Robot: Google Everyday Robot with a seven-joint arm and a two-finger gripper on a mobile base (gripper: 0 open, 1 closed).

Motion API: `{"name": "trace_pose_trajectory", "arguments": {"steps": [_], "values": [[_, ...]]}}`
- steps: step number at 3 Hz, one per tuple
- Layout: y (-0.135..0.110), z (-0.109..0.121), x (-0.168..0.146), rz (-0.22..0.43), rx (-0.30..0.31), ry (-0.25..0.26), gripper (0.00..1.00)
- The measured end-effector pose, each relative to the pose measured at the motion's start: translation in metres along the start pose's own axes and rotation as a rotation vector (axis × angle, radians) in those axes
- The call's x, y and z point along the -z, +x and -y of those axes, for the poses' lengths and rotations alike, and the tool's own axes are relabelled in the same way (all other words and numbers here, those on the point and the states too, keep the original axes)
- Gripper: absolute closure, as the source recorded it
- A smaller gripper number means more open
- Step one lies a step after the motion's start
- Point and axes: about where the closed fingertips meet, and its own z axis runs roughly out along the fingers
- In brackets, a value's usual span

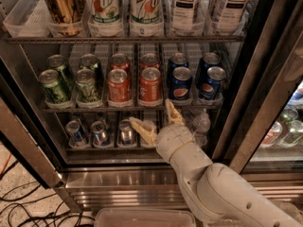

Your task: Pick coke can from middle shelf of fridge

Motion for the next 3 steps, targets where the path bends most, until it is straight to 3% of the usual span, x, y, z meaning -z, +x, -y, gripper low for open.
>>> {"name": "trace_pose_trajectory", "arguments": {"steps": [3], "values": [[0.0, 0.018, -0.027, 0.026, -0.005, -0.005, 0.26]]}}
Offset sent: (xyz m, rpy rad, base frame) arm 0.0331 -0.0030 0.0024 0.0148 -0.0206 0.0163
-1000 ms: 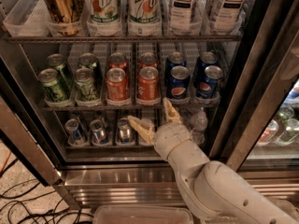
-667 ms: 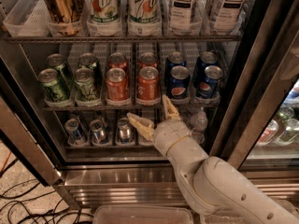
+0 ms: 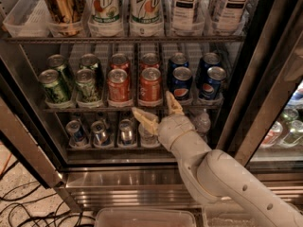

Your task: Pick coke can from middle shelf of fridge

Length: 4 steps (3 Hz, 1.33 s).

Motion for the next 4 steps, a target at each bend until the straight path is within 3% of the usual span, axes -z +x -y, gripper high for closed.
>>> {"name": "trace_pose_trajectory", "arguments": {"steps": [2, 4], "values": [[0.001, 0.018, -0.017, 0.009, 0.0, 0.006, 0.27], [-0.001, 0.018, -0.041, 0.013, 0.009, -0.038, 0.27]]}}
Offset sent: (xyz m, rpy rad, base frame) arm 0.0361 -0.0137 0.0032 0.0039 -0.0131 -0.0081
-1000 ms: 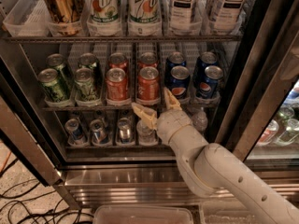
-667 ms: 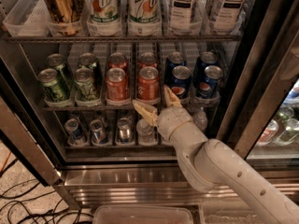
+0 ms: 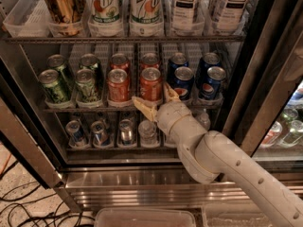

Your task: Pick coke can from middle shelf of fridge

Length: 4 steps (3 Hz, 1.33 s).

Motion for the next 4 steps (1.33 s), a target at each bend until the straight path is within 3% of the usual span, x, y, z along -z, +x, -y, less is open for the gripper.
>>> {"name": "trace_pose_trajectory", "arguments": {"steps": [1, 3, 4], "values": [[-0.001, -0.002, -0.012, 0.003, -0.001, -0.022, 0.29], [-0.007, 0.012, -0.024, 0.029, -0.028, 0.002, 0.33], [-0.006, 0.013, -0.025, 0.028, -0.029, 0.005, 0.52]]}}
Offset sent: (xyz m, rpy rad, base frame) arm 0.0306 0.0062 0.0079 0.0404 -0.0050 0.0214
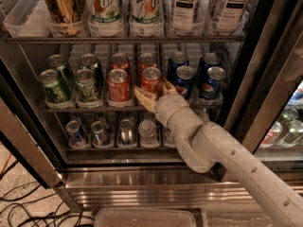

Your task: Pick coke can from middle shelf of fridge

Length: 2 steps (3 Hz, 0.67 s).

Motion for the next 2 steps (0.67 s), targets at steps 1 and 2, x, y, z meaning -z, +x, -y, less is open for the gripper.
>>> {"name": "trace_pose_trajectory", "arguments": {"steps": [1, 2], "values": [[0.0, 0.0, 0.0, 0.0, 0.0, 0.0, 0.74], [0.0, 0.0, 0.0, 0.0, 0.0, 0.0, 0.97]]}}
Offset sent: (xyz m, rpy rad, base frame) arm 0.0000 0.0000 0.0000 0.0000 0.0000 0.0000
